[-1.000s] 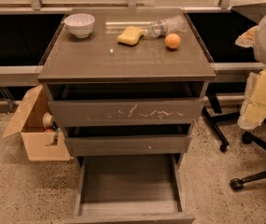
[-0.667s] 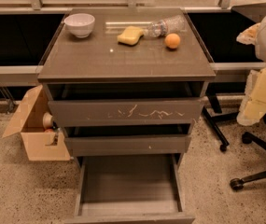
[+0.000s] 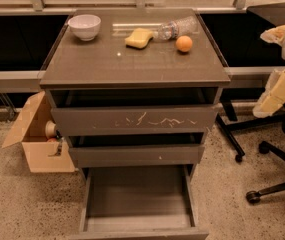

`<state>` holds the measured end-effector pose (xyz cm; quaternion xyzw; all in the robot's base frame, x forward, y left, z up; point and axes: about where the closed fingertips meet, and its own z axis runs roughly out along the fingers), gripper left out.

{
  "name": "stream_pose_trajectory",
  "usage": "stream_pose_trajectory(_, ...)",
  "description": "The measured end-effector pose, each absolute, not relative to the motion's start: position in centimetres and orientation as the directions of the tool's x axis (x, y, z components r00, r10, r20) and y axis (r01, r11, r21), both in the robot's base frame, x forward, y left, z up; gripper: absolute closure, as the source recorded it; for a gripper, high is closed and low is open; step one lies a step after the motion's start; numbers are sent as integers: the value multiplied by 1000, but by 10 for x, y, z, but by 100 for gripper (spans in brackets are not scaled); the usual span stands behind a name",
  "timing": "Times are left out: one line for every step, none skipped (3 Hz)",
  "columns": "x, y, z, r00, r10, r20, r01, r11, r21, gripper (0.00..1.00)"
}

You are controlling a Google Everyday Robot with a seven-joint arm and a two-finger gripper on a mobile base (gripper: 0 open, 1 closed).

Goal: Place orange into bottom drawer

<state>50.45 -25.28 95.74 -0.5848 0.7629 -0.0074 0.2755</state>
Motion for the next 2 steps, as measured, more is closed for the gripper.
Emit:
stream_pose_trajectory(542,-256,949,-130,-848,-513,-885,333,-327,0)
stream_pose_trajectory(580,-256,942,-94,-772,-629,-884,356,-304,0)
